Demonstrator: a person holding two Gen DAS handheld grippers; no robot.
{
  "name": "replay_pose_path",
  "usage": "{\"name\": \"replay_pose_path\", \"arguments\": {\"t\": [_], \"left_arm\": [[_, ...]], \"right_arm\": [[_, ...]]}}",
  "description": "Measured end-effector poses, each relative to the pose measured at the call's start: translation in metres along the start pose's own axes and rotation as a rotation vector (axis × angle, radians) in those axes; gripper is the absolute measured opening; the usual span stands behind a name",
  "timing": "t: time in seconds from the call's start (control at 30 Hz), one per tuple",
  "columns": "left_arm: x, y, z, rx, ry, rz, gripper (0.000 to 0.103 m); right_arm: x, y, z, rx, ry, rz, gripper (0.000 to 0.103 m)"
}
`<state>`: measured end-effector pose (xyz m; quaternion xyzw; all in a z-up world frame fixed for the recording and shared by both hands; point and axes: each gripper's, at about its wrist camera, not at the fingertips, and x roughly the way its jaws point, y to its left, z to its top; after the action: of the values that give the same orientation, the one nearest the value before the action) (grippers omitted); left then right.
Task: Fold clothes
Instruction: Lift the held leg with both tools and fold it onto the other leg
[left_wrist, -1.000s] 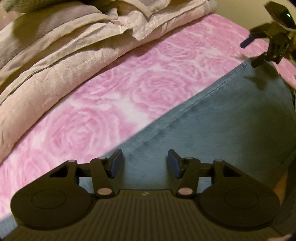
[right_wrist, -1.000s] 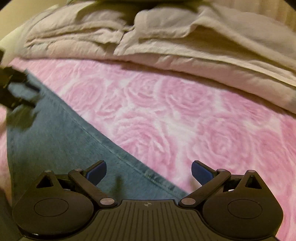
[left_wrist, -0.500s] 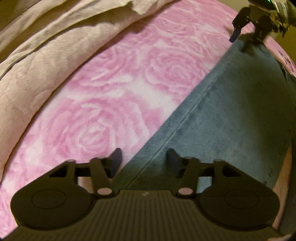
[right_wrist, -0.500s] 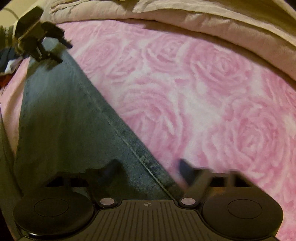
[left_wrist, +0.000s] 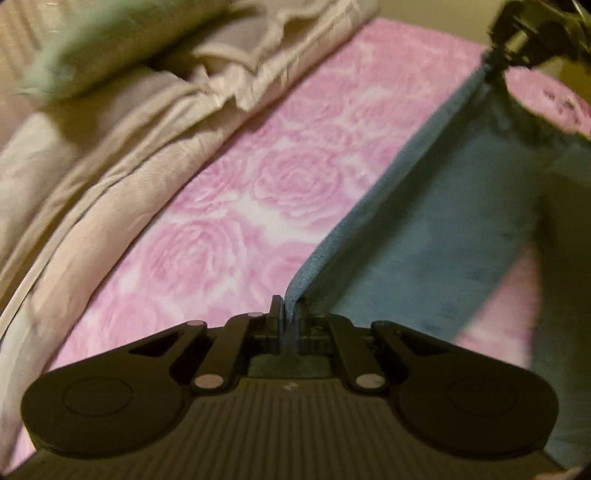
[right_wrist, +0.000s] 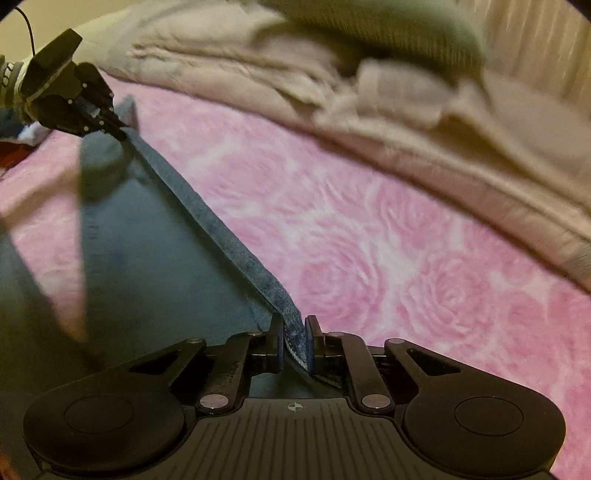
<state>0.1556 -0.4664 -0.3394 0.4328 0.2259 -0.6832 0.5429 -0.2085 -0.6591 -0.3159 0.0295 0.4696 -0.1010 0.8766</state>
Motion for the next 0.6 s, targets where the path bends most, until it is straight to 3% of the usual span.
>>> {"name": "replay_pose_path", "arguments": {"t": [0.17, 0.3, 0.37, 0.43, 0.47, 0.6], "left_arm": [[-0.094, -0.085, -0.065, -0.198, -0.002, 0.018, 0.003], [-0.107, -0.154, -0.128, -0.437, 0.114, -0.009, 0.01], [-0.098, -0.182, -0.153, -0.503, 0.192, -0.015, 0.011], [-0.091, -0.201, -0.171, -0.541, 0.215, -0.044, 0.012], [-0.089, -0.203, -0.176, -0.55, 0.191, -0.07, 0.015], [-0.083, -0.199, -0.194, -0.585, 0.08, -0.102, 0.022]], "right_arm": [[-0.069, 0.094, -0.052, 0.02, -0.008, -0.016, 0.009], [-0.073, 0.161, -0.116, 0.109, 0.107, -0.034, 0.013], [-0.065, 0.178, -0.141, 0.215, 0.124, -0.059, 0.032], [-0.057, 0.195, -0.164, 0.324, 0.137, -0.085, 0.071], [-0.053, 0.203, -0.176, 0.378, 0.144, -0.097, 0.073], [-0.047, 0.198, -0.214, 0.737, -0.061, -0.104, 0.073]]}}
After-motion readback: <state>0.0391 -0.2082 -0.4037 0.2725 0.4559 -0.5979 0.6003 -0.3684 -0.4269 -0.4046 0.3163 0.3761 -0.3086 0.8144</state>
